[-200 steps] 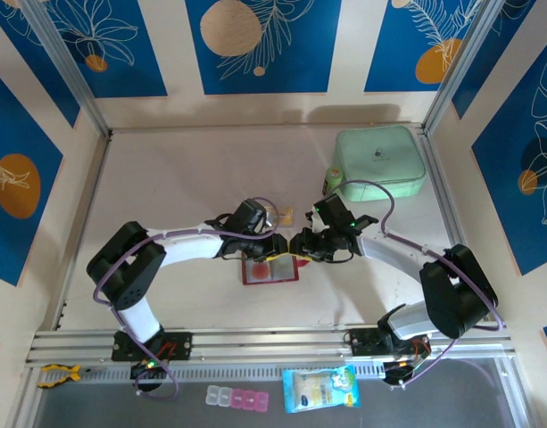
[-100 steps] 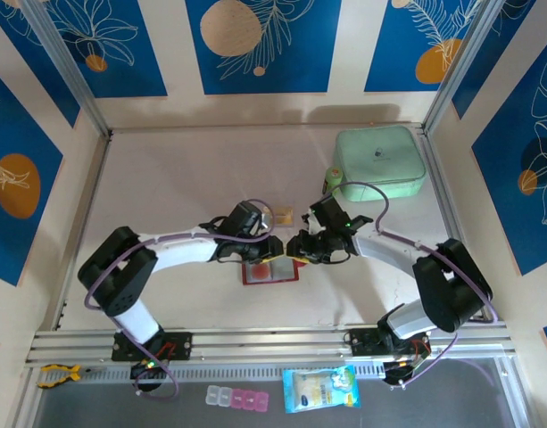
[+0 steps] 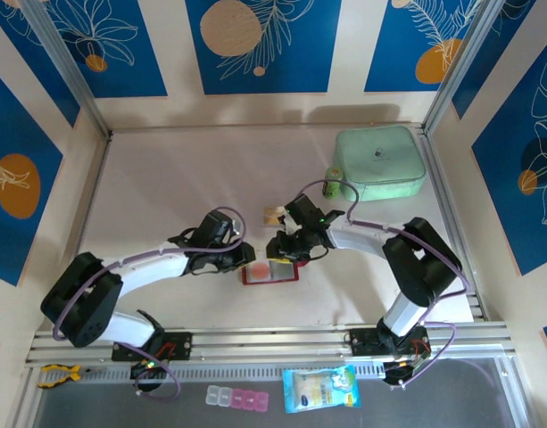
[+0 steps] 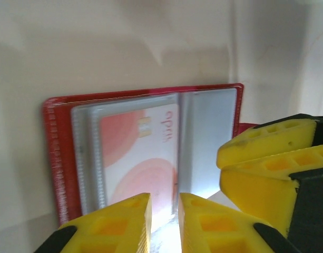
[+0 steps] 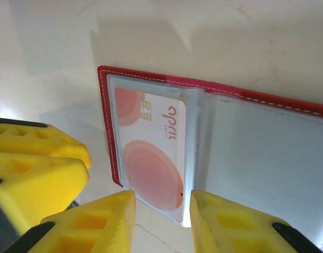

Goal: Take the credit cards out of the card holder

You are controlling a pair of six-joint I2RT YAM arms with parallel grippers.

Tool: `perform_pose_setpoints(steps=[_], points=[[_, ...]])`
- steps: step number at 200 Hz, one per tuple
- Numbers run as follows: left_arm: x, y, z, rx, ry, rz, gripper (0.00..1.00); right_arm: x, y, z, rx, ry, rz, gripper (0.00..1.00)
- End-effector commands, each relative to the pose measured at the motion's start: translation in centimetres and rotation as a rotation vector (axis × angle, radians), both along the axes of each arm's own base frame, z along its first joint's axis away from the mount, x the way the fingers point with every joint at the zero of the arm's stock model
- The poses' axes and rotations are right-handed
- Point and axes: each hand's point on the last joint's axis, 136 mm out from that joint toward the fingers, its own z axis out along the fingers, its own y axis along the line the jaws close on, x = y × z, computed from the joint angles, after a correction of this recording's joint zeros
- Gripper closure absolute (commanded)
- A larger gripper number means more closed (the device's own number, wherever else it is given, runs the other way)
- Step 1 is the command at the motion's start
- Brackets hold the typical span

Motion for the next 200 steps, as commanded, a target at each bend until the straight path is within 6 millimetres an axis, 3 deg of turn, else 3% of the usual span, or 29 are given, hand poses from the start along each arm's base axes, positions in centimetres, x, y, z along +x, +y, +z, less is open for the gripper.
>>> perform_pose_setpoints(steps=[1, 82, 200], points=[[-0.2, 1.2, -0.6, 0.03, 0.001, 0.003, 0.83, 0.0, 1.1, 0.3, 0.021, 0.016, 0.017, 0.67], [-0.3, 1.6, -2.7, 0.099, 0.034, -0.03, 0.99, -0.2, 1.9, -0.6, 0.016, 0.041, 0.031, 0.7], [-0.5, 1.8, -3.7, 0.116, 0.044, -0.039, 0.97, -0.4, 2.4, -1.5, 0.013, 0.065, 0.051, 0.74]])
